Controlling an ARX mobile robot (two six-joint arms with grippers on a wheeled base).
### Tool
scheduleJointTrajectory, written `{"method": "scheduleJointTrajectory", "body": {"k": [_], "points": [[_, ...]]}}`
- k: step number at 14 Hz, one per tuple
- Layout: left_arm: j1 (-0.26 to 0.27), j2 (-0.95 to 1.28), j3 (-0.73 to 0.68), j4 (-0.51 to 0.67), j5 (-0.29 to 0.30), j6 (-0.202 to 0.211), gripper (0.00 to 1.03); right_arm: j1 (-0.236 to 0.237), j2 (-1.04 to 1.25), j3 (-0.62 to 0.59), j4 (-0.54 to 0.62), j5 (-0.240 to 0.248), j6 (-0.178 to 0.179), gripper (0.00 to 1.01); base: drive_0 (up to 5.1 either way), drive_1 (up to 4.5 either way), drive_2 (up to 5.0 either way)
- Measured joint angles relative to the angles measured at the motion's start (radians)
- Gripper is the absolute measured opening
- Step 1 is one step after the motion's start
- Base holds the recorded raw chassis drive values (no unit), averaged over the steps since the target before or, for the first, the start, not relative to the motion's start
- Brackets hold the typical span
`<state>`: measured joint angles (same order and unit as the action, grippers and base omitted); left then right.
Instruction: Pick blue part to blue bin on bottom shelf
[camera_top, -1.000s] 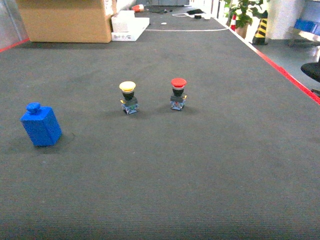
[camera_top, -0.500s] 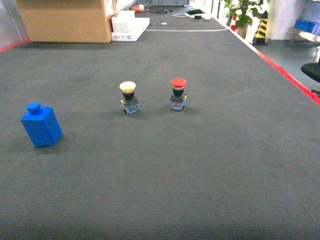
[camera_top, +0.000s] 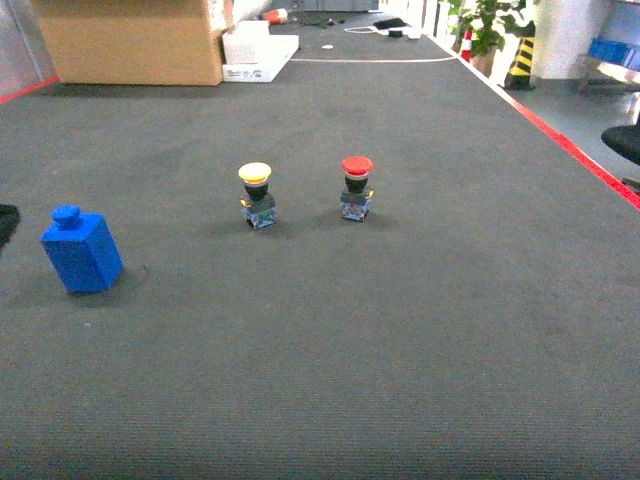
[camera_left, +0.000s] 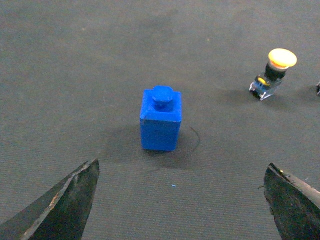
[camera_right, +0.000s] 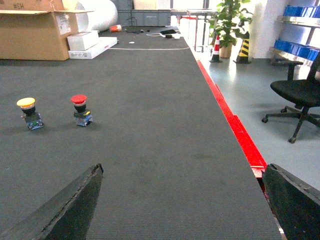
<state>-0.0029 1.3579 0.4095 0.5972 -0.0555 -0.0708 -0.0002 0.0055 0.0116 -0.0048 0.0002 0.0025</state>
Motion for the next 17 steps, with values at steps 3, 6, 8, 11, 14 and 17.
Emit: {"method": "scheduleJointTrajectory", "body": {"k": [3,6,8,11,14,17], "points": [[0.014,0.272,0.135,0.039,-0.006,0.013,0.98,0.0,0.0,0.0,0.0,0.0,0.0,0.98,0.0,0.0,0.0],[0.04,0.45,0.263,0.054,-0.004,0.044,0.98,0.0,0.0,0.0,0.0,0.0,0.0,0.98,0.0,0.0,0.0],[0.053,0.552,0.351,0.037,0.006,0.054,0.98,0.0,0.0,0.0,0.0,0.0,0.0,0.98,0.0,0.0,0.0],[0.06,0.704,0.524,-0.02,0.056,0.053,0.48,0.0,0.0,0.0,0.0,0.0,0.0,0.98,0.0,0.0,0.0],[0.06,0.699,0.522,-0.027,0.057,0.053,0.44,0.0,0.0,0.0,0.0,0.0,0.0,0.98,0.0,0.0,0.0],[0.063,0.61,0.401,0.035,0.043,0.044,0.43,0.0,0.0,0.0,0.0,0.0,0.0,0.98,0.0,0.0,0.0]]}}
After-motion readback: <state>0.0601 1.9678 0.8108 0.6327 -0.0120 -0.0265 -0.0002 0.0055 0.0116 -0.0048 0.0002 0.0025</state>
